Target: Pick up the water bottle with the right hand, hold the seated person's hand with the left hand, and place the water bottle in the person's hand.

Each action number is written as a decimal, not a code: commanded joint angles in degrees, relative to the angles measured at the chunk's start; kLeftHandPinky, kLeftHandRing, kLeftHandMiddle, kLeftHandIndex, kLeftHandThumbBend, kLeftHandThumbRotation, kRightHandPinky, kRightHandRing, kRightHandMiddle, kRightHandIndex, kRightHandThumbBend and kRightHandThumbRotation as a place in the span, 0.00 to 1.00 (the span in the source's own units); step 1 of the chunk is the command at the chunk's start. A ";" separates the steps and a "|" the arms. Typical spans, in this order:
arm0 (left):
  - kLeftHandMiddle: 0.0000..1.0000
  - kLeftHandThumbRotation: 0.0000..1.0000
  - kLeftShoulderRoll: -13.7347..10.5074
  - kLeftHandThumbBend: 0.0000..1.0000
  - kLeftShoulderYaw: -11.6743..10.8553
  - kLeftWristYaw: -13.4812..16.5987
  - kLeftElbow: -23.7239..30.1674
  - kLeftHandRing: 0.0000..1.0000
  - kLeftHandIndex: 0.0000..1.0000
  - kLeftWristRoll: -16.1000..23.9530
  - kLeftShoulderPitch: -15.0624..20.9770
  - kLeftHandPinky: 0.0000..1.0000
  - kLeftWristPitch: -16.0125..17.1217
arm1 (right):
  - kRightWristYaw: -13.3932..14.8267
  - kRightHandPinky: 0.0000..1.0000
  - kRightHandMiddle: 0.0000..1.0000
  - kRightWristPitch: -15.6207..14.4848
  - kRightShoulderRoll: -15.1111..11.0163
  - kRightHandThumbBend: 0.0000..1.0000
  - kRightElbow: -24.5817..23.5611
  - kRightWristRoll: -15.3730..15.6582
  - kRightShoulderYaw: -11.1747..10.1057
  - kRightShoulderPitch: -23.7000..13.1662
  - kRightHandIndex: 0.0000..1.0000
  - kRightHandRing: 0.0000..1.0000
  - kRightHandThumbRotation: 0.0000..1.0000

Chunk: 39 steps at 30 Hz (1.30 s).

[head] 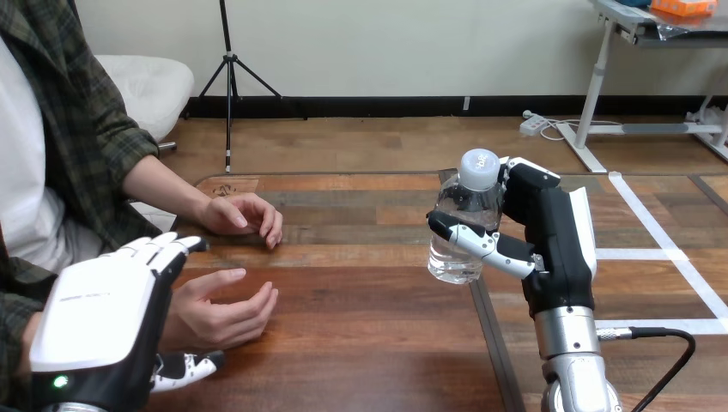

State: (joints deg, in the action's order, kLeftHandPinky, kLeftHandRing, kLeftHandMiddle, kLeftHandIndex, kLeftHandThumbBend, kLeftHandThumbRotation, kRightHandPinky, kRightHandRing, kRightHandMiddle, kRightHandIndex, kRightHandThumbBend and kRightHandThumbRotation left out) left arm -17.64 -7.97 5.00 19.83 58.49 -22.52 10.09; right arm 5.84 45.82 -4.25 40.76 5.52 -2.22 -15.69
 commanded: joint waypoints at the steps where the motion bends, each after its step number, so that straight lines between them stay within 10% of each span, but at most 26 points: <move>1: 0.84 0.16 -2.12 0.94 0.38 1.70 0.74 0.83 0.80 0.76 2.05 0.77 -0.93 | -0.58 0.39 0.42 0.41 0.00 0.65 -3.40 -0.70 -0.07 -3.51 0.42 0.41 0.00; 18: 0.83 0.16 -4.07 0.93 2.26 0.19 -2.82 0.82 0.79 2.30 3.14 0.76 -5.38 | -1.77 0.39 0.42 0.32 -0.14 0.64 -3.30 -1.21 -0.35 -3.73 0.42 0.41 0.00; 39: 0.82 0.12 -6.48 0.88 7.34 -11.91 -7.13 0.81 0.80 4.14 7.37 0.79 -14.67 | -2.80 0.39 0.42 1.19 -0.49 0.64 -2.11 -1.84 -0.64 -4.35 0.42 0.41 0.00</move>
State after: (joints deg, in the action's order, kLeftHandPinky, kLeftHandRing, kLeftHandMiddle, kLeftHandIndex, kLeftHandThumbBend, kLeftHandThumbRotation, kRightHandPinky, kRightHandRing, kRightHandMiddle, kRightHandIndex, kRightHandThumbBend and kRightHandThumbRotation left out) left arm -21.89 -2.55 -4.37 14.01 61.66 -20.04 -2.83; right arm 3.34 45.51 -4.38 40.76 4.59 -2.33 -15.69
